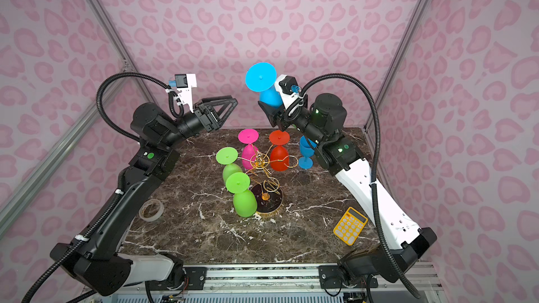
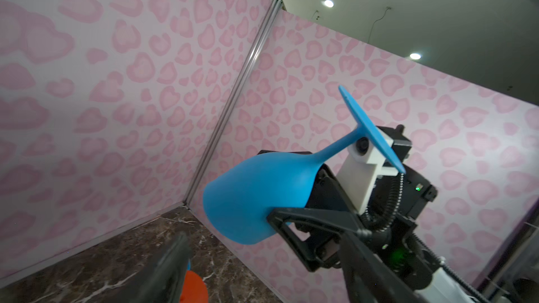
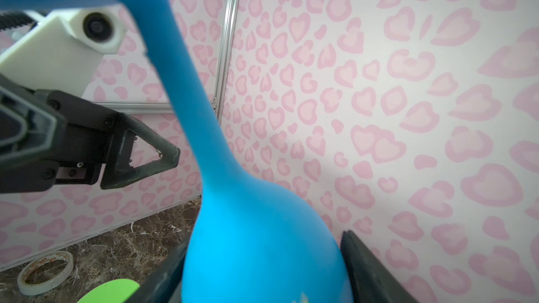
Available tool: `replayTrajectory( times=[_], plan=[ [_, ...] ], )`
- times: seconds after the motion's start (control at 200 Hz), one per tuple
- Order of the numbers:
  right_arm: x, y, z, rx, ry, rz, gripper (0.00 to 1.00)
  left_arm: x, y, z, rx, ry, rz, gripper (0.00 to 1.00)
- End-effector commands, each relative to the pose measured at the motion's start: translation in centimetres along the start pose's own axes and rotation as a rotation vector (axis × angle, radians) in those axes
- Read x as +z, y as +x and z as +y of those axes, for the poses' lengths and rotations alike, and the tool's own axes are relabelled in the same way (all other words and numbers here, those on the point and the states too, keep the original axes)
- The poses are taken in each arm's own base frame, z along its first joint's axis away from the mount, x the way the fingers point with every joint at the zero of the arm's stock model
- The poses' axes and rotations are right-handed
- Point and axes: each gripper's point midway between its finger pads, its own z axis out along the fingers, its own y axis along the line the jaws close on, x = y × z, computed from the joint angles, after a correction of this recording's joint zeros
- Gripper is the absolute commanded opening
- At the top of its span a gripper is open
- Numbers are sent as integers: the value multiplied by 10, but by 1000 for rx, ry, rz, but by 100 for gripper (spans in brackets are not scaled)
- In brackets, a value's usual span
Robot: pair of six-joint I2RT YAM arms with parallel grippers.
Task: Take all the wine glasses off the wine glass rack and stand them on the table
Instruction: 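Open the left gripper and pull it off the base while right holds the bowl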
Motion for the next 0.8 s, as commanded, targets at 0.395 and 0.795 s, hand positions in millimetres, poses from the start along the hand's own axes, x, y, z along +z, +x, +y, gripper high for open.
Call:
replayTrajectory(
  times=[0.395, 0.795],
  plan=[
    [-8, 66, -5, 120, 36, 438, 54, -3, -1, 24, 1186, -209, -51, 65],
    [-3, 93, 18, 130, -22, 545, 54, 12, 11, 7, 1380, -42, -37, 58]
  ],
)
